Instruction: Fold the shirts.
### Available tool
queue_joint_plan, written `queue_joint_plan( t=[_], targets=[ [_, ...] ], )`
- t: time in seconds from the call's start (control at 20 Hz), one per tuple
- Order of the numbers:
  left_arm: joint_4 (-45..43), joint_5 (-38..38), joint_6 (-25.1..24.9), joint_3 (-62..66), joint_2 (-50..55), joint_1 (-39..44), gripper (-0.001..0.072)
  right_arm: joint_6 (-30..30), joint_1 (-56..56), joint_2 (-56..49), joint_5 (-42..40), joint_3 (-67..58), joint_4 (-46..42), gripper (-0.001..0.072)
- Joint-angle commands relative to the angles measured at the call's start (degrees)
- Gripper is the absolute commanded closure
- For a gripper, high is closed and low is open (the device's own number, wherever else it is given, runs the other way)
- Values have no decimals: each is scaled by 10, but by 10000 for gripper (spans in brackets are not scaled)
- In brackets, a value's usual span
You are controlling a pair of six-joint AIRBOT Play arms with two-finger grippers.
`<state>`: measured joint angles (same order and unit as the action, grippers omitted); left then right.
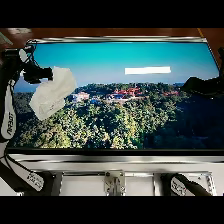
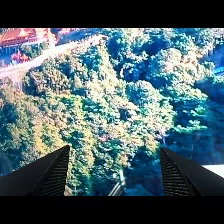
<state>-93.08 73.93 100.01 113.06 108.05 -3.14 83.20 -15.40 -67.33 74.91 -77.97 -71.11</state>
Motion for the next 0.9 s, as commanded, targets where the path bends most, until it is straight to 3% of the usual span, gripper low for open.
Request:
queue_joint_plan(
  t=[0.0, 0.4, 0.45, 0.5, 0.55, 0.7, 0.85],
  targets=[
    [1, -6, -3, 41, 80, -29, -10, 24, 0, 0, 0, 0, 2, 30],
    [62, -101, -3, 41, 141, -31, -6, 87, 0, 0, 4, 0, 1, 30],
    [61, -96, 0, 41, 143, -31, 95, 95, 0, 0, 9, 0, 1, 30],
    [61, -82, -1, 41, 142, -31, 435, 97, 0, 0, 15, 0, 1, 31],
    [61, -63, -6, 41, 137, -31, 664, 98, 0, 0, 22, 0, 1, 30],
    [62, -24, -9, 41, 93, -32, 666, 97, 0, 0, 54, 0, -3, 30],
    [68, -30, -63, 41, -20, -14, 667, 85, 0, 0, 86, 0, -13, 31]
  ],
)
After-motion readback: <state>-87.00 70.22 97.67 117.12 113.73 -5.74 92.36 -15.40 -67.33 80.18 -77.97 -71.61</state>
